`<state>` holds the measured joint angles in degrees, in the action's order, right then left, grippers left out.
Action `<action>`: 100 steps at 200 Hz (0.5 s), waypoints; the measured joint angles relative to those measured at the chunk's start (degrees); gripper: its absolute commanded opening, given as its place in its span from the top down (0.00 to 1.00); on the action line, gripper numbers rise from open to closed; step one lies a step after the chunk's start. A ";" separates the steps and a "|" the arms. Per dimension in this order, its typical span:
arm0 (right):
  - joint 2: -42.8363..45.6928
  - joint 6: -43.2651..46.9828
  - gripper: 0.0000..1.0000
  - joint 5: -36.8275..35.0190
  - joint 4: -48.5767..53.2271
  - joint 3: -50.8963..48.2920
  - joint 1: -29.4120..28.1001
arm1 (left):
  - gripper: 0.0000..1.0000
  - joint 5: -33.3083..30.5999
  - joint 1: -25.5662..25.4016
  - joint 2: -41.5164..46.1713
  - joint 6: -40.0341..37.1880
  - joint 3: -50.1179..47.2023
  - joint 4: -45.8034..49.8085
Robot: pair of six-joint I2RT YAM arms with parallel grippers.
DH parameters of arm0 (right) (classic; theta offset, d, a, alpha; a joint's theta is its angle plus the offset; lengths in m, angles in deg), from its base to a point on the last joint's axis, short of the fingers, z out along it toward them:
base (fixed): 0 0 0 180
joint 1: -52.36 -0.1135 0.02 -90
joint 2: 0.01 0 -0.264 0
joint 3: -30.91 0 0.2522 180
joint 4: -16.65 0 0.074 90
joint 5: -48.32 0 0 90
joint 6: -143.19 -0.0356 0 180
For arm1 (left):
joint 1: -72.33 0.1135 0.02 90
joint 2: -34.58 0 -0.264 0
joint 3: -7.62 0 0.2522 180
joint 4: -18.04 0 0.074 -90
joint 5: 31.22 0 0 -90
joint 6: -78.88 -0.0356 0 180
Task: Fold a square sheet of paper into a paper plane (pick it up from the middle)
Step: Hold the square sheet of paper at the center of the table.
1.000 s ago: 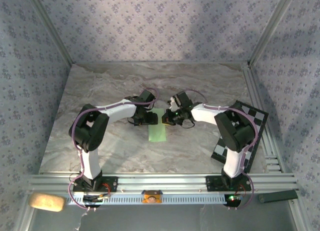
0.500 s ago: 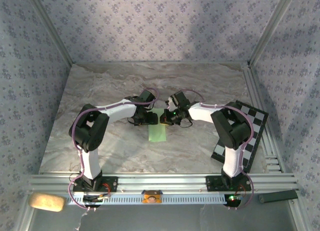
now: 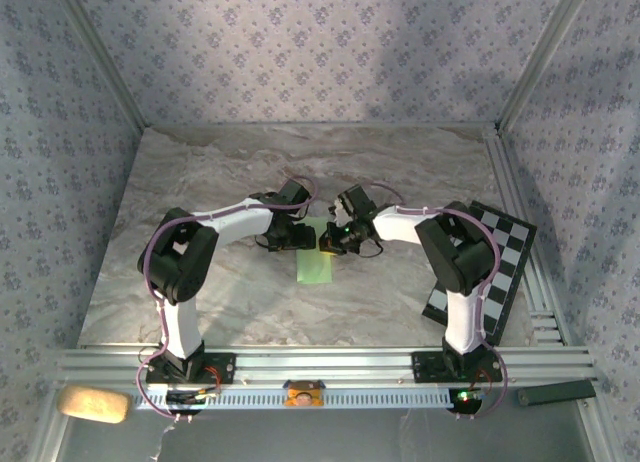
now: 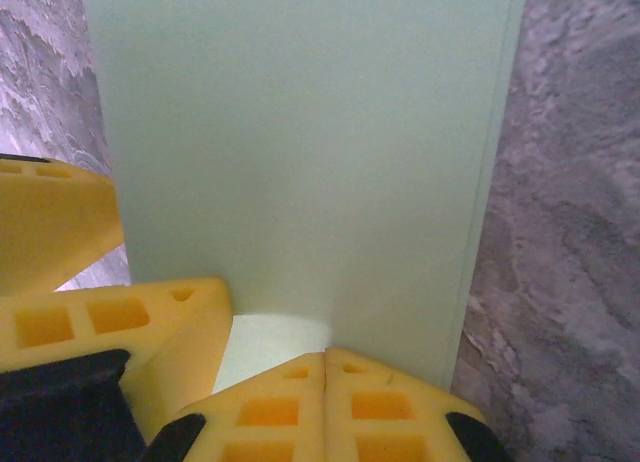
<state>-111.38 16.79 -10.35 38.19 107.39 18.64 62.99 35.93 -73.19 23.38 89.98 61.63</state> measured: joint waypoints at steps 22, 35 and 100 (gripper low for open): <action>0.07 1.33 0.98 -0.96 0.87 0.33 -0.24 | 0.29 0.00 0.00 0.00 0.00 0.00 0.00; 0.15 1.95 0.98 -1.33 1.05 0.33 -0.31 | 0.28 0.02 0.00 0.00 0.02 0.00 0.00; 0.35 6.03 0.99 -1.29 2.62 0.44 0.52 | 0.23 1.99 0.02 2.91 0.92 -2.25 -2.69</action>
<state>-111.03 22.82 -11.64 40.81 107.83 19.17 64.98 35.95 -70.28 24.30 87.72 58.94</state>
